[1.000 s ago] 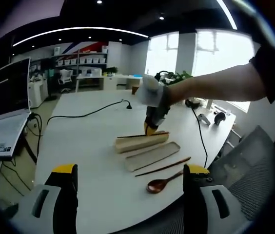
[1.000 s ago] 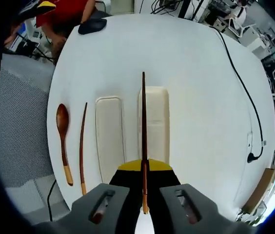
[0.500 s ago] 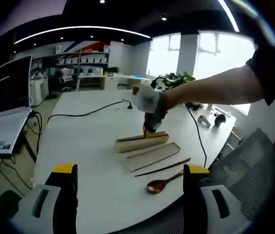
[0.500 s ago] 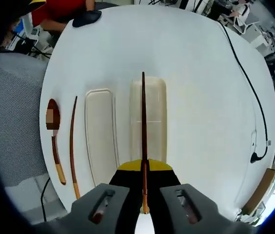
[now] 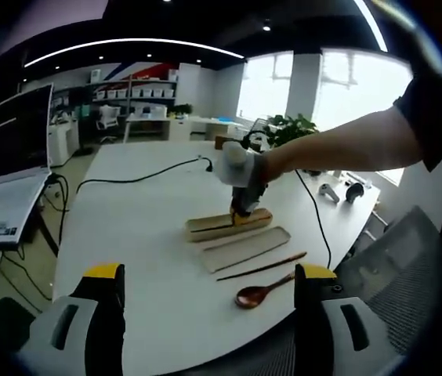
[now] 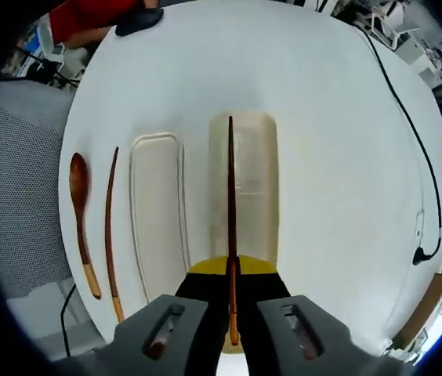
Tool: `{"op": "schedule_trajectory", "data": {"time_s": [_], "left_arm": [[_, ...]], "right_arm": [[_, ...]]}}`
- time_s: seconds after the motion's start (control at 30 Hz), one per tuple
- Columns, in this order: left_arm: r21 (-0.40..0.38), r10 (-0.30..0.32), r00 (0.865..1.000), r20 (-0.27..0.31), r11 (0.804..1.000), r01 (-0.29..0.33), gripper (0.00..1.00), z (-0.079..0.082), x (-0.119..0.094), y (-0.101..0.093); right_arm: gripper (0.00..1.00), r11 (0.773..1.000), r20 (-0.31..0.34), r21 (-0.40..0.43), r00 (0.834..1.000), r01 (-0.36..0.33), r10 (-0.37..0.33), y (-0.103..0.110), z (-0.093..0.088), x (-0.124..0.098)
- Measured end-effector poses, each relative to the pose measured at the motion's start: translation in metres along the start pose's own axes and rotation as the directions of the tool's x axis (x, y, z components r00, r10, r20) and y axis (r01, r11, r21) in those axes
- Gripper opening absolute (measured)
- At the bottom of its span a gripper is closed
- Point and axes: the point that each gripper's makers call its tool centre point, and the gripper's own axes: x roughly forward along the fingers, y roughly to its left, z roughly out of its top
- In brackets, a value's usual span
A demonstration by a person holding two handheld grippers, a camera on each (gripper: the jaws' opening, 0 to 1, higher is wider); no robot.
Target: Arrange the utensils inside the cutlery case until each visible utensil rests in its matching compartment.
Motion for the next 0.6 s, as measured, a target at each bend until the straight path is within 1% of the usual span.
{"op": "schedule_trajectory", "data": {"time_s": [0.1, 0.13, 0.2, 0.3, 0.37, 0.43, 0.5, 0.53, 0.6], "left_arm": [[-0.002, -0.002, 1.0, -0.003, 1.0, 0.002, 0.92, -0.0007, 0.0001, -0.0002], [-0.006, -0.001, 1.0, -0.001, 1.0, 0.001, 0.92, -0.0003, 0.0001, 0.0001], [-0.006, 0.002, 1.0, 0.002, 1.0, -0.002, 0.92, 0.0003, -0.0001, 0.0008], [-0.015, 0.005, 1.0, 0.004, 1.0, -0.004, 0.92, 0.0003, -0.0003, 0.0018], [-0.013, 0.01, 1.0, -0.007, 1.0, -0.01, 0.92, -0.0018, -0.0002, 0.003], [-0.013, 0.006, 1.0, 0.0, 1.0, -0.006, 0.92, -0.0004, 0.0001, 0.0022], [-0.009, 0.007, 1.0, -0.006, 1.0, -0.007, 0.92, -0.0013, 0.0005, 0.0023], [-0.009, 0.008, 1.0, -0.01, 1.0, -0.008, 0.93, -0.002, 0.0006, 0.0026], [-0.013, 0.011, 1.0, -0.004, 1.0, -0.011, 0.93, -0.001, 0.0004, 0.0033]], "right_arm": [[0.0, 1.0, -0.008, -0.007, 1.0, 0.002, -0.002, -0.0006, -0.001, 0.0034], [0.0, 1.0, -0.015, -0.012, 1.0, -0.012, 0.012, 0.0016, -0.0025, 0.0051], [0.0, 1.0, -0.021, -0.022, 1.0, -0.014, 0.013, 0.0037, -0.0034, 0.005], [0.0, 1.0, -0.014, -0.015, 1.0, -0.016, 0.016, 0.0024, -0.0033, 0.0041], [0.0, 1.0, -0.008, -0.009, 1.0, -0.021, 0.021, 0.0024, -0.0034, 0.004], [0.0, 1.0, -0.003, -0.007, 1.0, -0.026, 0.026, 0.0023, -0.0037, 0.0039], [0.0, 1.0, 0.004, -0.013, 1.0, -0.013, 0.013, 0.0, -0.0038, 0.0038], [0.0, 0.999, 0.005, -0.036, 1.0, 0.004, -0.004, -0.0013, -0.0042, 0.0017], [0.01, 0.999, 0.006, -0.034, 1.0, 0.009, -0.008, -0.0004, -0.0041, -0.0029]]}}
